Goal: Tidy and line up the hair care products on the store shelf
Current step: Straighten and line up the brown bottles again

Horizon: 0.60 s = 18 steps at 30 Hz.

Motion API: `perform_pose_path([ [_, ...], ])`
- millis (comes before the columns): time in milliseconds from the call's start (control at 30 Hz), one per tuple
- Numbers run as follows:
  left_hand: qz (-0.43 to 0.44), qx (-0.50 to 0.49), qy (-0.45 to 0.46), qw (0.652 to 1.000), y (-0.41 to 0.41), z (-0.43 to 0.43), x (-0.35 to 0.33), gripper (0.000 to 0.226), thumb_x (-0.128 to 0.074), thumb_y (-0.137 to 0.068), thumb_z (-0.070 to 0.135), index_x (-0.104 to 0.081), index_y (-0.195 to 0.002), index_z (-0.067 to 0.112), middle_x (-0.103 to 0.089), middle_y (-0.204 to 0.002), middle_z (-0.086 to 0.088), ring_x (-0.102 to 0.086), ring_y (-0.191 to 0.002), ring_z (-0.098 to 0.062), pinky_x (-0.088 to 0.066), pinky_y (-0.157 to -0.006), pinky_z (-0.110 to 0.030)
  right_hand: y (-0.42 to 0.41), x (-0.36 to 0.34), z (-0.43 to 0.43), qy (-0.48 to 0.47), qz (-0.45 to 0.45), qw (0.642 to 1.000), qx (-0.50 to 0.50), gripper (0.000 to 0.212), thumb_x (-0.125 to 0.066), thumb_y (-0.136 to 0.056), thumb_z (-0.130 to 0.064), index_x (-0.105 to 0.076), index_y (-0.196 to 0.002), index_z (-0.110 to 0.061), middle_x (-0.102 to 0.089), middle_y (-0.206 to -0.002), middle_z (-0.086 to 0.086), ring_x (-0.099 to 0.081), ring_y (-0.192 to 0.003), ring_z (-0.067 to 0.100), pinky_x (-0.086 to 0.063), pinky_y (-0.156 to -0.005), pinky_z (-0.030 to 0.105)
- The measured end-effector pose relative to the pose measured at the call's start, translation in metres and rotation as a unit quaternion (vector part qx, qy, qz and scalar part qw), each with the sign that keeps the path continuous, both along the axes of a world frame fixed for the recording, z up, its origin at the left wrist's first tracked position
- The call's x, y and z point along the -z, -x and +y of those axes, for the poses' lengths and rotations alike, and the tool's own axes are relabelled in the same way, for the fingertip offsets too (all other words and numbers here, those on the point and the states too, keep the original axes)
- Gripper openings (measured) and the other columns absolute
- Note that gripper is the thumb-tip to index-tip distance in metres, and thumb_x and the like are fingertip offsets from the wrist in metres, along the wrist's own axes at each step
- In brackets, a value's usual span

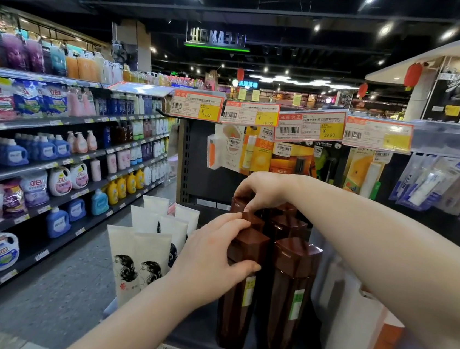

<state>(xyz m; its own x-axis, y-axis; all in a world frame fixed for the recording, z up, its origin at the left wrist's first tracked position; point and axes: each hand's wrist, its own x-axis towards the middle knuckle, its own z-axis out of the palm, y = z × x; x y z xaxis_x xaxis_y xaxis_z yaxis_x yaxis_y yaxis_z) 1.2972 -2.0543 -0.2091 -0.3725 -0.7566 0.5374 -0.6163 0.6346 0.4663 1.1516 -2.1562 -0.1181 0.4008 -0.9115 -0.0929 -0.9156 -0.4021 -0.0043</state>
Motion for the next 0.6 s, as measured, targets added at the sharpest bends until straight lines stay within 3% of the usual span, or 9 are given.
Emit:
perform_pose_path([
  [400,0.029,0.027,-0.015,0.999,0.000,0.000,0.003,0.064,-0.070,-0.076,0.037,-0.043,-0.133,0.029,-0.033,-0.130,0.027,-0.031,-0.126,0.005,-0.026,-0.108,-0.018,0.005,0.000,-0.002,-0.001,-0.001,1.000,0.013,0.056,-0.064,-0.086,-0.024,-0.043,-0.138,-0.020,-0.050,-0.137,0.001,-0.048,-0.124,0.019,-0.044,-0.099,0.030],
  [500,0.051,0.038,-0.028,0.998,0.000,0.001,0.007,0.071,-0.071,-0.077,0.034,-0.036,-0.138,0.030,-0.034,-0.140,0.020,-0.028,-0.131,0.003,-0.026,-0.113,-0.023,0.005,-0.003,0.003,0.005,-0.004,1.000,0.007,0.055,-0.064,-0.086,-0.025,-0.044,-0.138,-0.020,-0.049,-0.138,0.001,-0.048,-0.125,0.020,-0.044,-0.102,0.031],
  [600,0.067,0.033,-0.031,0.997,-0.001,0.002,0.013,0.082,-0.072,-0.076,0.035,-0.024,-0.142,0.033,-0.022,-0.150,0.016,-0.018,-0.137,0.003,-0.020,-0.113,-0.021,0.007,-0.011,0.014,0.035,-0.054,0.998,-0.007,0.048,-0.064,-0.086,-0.028,-0.051,-0.132,-0.020,-0.054,-0.133,-0.001,-0.052,-0.120,0.017,-0.045,-0.098,0.028],
])
